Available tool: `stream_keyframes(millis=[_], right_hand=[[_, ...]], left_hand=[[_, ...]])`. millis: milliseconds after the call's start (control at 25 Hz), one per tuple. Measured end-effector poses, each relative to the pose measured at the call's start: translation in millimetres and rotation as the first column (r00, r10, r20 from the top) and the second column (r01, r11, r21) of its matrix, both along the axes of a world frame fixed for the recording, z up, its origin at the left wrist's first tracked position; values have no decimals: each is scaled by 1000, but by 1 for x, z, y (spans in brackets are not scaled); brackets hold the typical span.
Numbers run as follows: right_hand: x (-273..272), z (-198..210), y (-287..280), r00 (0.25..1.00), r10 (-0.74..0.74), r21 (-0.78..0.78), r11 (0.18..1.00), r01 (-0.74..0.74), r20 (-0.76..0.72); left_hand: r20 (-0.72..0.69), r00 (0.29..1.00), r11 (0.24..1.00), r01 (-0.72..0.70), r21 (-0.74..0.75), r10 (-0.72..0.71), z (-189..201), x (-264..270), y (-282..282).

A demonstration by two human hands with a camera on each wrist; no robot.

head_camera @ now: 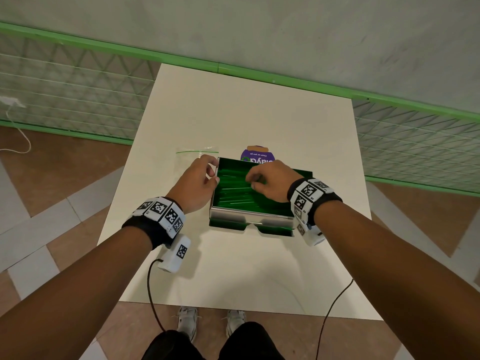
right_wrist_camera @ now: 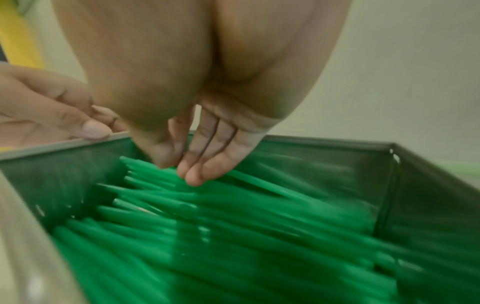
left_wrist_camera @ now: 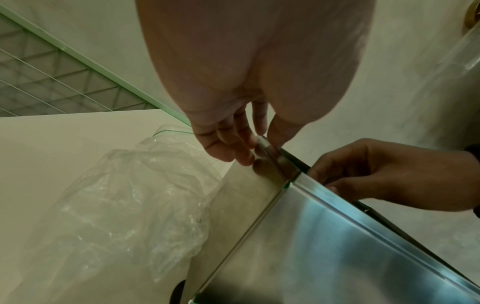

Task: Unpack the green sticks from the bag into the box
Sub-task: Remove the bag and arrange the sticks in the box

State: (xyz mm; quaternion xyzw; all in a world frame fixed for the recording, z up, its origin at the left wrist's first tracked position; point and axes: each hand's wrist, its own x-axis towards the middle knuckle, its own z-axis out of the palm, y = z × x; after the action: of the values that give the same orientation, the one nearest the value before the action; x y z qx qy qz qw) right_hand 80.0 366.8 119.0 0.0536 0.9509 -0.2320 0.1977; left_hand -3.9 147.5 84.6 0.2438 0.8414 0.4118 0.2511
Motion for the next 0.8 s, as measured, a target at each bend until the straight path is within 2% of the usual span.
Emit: stream_keyframes(millis=[80, 240, 360, 560, 720, 800], right_hand=[[-3, -2, -1, 999, 48, 100, 994, -47, -4], [-7, -19, -1, 966, 90, 250, 956, -152, 243], [-9, -23, -3, 964, 109, 289, 941, -179, 242], [-13, -16, -4, 968, 114, 236, 957, -166, 222], [-10, -13, -4, 973, 113, 304, 937, -171, 199], [-7, -14, -2, 968, 145, 290, 936, -202, 207]], left_hand=[[2, 1000, 1000, 2, 1, -2, 0, 0, 0], [12, 1000, 1000, 6, -2, -5, 1, 0, 0], [18, 1000, 1000, 9, -5, -9, 1, 0, -1], [26, 1000, 1000, 9, -8, -9, 1, 0, -2], [43, 999, 1000, 9, 3, -9, 0, -1, -2], [44, 999, 1000, 14, 5, -14, 0, -2, -2]])
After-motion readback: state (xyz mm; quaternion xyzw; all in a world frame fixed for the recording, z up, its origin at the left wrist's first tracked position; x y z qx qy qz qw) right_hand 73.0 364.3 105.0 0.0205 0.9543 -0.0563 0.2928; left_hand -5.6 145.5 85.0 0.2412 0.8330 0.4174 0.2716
